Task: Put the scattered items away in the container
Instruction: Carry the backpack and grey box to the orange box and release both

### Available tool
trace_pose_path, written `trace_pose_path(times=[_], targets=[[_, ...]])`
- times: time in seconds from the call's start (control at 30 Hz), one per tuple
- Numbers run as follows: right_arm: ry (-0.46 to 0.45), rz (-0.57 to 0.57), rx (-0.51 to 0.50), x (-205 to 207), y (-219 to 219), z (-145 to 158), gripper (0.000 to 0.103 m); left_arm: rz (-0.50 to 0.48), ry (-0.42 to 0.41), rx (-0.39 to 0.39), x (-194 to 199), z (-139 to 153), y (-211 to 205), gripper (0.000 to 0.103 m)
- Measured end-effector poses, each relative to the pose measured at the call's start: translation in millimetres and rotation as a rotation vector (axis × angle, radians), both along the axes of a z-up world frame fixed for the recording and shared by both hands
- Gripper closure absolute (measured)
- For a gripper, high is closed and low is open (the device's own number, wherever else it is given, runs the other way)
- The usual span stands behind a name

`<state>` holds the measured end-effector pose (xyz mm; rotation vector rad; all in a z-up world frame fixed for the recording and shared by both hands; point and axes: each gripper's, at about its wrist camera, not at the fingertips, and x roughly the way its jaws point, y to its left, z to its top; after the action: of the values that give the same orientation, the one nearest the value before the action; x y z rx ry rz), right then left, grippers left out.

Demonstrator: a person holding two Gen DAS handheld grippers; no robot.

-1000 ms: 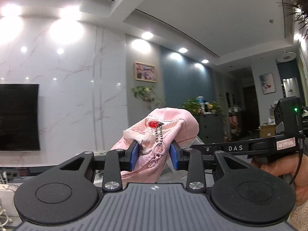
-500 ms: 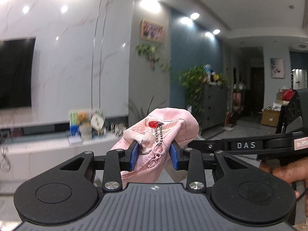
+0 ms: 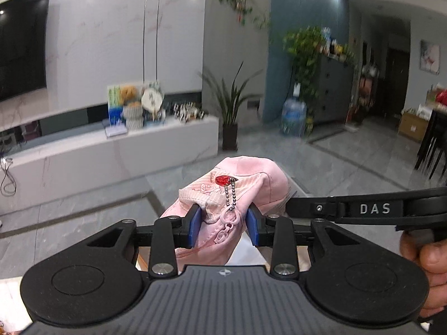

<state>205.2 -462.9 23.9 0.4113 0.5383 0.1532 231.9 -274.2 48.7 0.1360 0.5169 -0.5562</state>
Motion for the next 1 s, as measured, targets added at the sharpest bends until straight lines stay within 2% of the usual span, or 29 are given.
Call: trace_pose_path(times=[0.2,0.3,0.37,0.5,0.57,1.0], targets=[[0.059,-0.015,-0.014,21.6,-1.4,-21.9,0.087,0.016,0.065,0.061,14.4,-33.3,-4.4,0.062],[0.059,-0.02,-0.01,27.7,-3.3,-25.4,0.082,0.048,0.084,0.075,18.9,-42.5,-4.9,0.057],[0.05,-0.024,0.0,27.3,-4.4,-23.9,0.076,0.062,0.088,0.067,20.6,-44.9,-3.1,0.054],[0.043,-0.033,0.013,25.9,-7.3,-22.1,0.076,0.073,0.078,0.057,20.6,-45.4,1.3,0.051],[0.045,-0.038,0.014,25.2,-8.2,-21.8,0.076,0.077,0.072,0.056,19.3,-45.2,1.4,0.045],[0.042,-0.022,0.012,22.6,-2.7,-17.5,0.076,0.07,0.071,0.05,15.2,-39.9,0.4,0.041]])
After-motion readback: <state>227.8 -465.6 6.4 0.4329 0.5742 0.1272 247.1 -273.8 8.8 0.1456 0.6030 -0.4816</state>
